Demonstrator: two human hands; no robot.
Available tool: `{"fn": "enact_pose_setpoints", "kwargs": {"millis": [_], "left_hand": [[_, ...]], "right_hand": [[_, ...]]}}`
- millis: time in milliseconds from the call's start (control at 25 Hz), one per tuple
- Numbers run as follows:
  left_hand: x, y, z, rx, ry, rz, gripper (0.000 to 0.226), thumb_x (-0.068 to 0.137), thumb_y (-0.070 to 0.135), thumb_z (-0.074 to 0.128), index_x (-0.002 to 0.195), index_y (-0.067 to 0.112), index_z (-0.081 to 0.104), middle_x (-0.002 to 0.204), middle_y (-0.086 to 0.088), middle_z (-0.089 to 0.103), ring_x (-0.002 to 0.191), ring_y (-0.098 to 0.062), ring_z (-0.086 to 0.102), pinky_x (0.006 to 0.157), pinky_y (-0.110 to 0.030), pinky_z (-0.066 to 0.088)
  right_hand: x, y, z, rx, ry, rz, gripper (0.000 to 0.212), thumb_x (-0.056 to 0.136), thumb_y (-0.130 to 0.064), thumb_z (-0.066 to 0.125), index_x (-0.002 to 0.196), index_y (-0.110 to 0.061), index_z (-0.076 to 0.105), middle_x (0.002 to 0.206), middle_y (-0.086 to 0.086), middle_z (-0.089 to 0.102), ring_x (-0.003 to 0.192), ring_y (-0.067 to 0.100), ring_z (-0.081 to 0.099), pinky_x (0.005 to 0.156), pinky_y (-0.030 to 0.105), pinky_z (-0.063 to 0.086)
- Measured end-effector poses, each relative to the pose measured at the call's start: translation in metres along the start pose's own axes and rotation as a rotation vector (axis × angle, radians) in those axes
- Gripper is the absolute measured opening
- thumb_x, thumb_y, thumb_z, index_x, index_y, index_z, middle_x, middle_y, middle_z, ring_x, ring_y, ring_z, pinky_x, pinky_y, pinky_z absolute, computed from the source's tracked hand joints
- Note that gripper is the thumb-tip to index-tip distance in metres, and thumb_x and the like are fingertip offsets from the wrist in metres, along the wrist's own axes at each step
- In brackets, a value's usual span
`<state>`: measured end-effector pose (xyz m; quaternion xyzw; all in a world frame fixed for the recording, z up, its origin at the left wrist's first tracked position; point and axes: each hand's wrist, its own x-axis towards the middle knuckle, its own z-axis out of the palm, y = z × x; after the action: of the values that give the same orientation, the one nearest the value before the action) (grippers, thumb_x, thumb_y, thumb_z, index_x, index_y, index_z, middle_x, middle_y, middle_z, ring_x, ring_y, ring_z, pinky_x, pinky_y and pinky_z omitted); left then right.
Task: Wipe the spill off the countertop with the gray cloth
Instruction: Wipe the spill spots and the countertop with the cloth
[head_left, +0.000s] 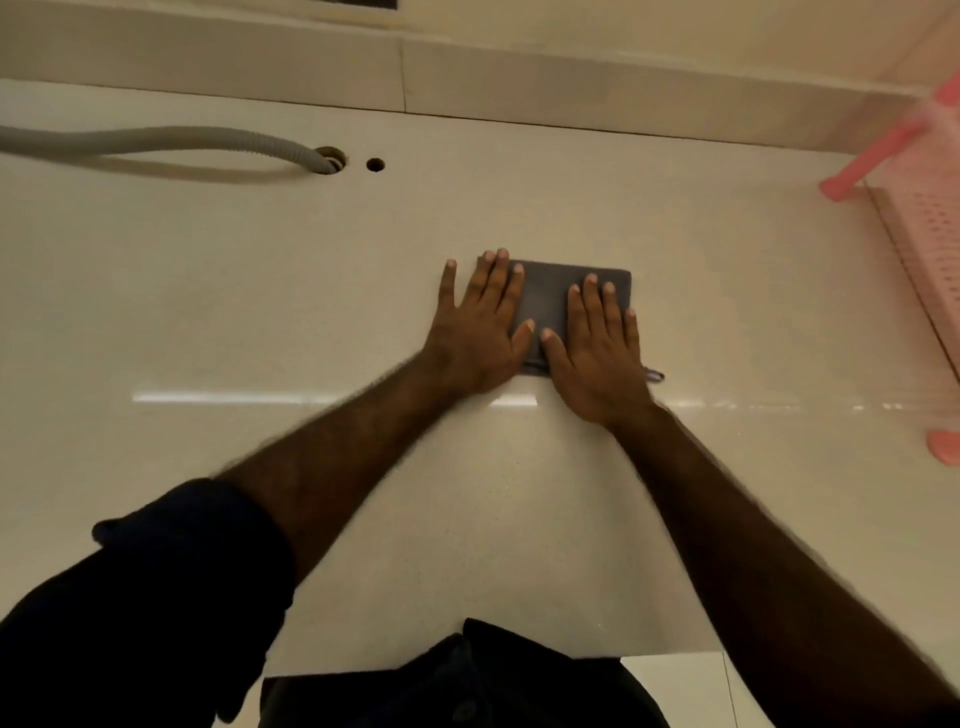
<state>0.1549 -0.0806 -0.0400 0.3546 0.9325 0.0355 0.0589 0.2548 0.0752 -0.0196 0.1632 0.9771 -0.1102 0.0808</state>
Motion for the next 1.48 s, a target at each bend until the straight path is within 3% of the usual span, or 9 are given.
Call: {"fn": "enact_pose_setpoints", "kwargs": {"millis": [160, 360, 720, 960, 1280, 1480], "left_hand": [[0.003, -0.047, -0.007, -0.012, 0.019, -0.111, 0.071, 0.108, 0.048, 0.020, 0.166, 0.011, 0.004, 0.175, -0.012, 0.000, 0.163, -0.026, -0.002, 0.128, -0.062, -0.003], [-0.032, -0.114, -0.016, -0.047, 0.022, -0.301, 0.071, 0.108, 0.048, 0.020, 0.166, 0.011, 0.003, 0.175, -0.012, -0.001, 0.163, -0.026, -0.003, 0.128, -0.062, -0.004], [-0.134, -0.184, -0.012, -0.058, 0.071, -0.547, 0.071, 0.108, 0.050, 0.018, 0.166, 0.012, 0.003, 0.175, -0.013, 0.000, 0.162, -0.028, -0.002, 0.127, -0.063, -0.003], [-0.206, -0.145, 0.002, -0.079, 0.106, -0.635, 0.079, 0.100, 0.054, 0.005, 0.166, 0.011, 0.003, 0.175, -0.012, -0.001, 0.162, -0.027, -0.003, 0.128, -0.062, 0.000], [-0.312, -0.034, 0.026, -0.093, 0.130, -0.630, 0.076, 0.105, 0.051, 0.021, 0.166, 0.010, 0.004, 0.175, -0.012, -0.003, 0.163, -0.028, -0.005, 0.128, -0.063, 0.006], [-0.313, -0.038, 0.025, -0.087, 0.126, -0.645, 0.076, 0.105, 0.055, 0.015, 0.166, 0.010, 0.005, 0.175, -0.013, -0.001, 0.162, -0.027, -0.005, 0.128, -0.062, 0.003]], "right_hand": [[0.046, -0.044, 0.003, 0.005, 0.025, -0.076, 0.077, 0.113, -0.058, 0.025, 0.173, -0.013, 0.006, 0.182, 0.009, -0.004, 0.169, 0.027, -0.007, 0.137, 0.051, -0.004], [0.076, -0.118, 0.010, -0.044, -0.024, -0.263, 0.081, 0.111, -0.063, 0.023, 0.173, -0.015, 0.001, 0.182, 0.009, -0.006, 0.169, 0.028, -0.008, 0.137, 0.053, -0.004], [0.054, -0.224, 0.036, -0.084, -0.022, -0.527, 0.081, 0.110, -0.064, 0.027, 0.173, -0.017, 0.010, 0.183, 0.009, 0.003, 0.170, 0.027, -0.001, 0.137, 0.052, -0.001], [-0.017, -0.214, 0.056, -0.045, 0.016, -0.593, 0.082, 0.109, -0.067, 0.026, 0.173, -0.017, 0.015, 0.183, 0.007, 0.006, 0.170, 0.025, 0.000, 0.136, 0.054, 0.004], [-0.145, -0.144, 0.072, -0.051, -0.015, -0.654, 0.082, 0.109, -0.064, 0.023, 0.173, -0.014, 0.013, 0.183, 0.007, 0.001, 0.170, 0.025, -0.006, 0.137, 0.055, 0.007], [-0.140, -0.172, 0.072, -0.085, -0.076, -0.671, 0.080, 0.111, -0.056, 0.007, 0.171, -0.004, 0.007, 0.181, 0.016, -0.004, 0.169, 0.028, -0.010, 0.137, 0.053, 0.001]]}}
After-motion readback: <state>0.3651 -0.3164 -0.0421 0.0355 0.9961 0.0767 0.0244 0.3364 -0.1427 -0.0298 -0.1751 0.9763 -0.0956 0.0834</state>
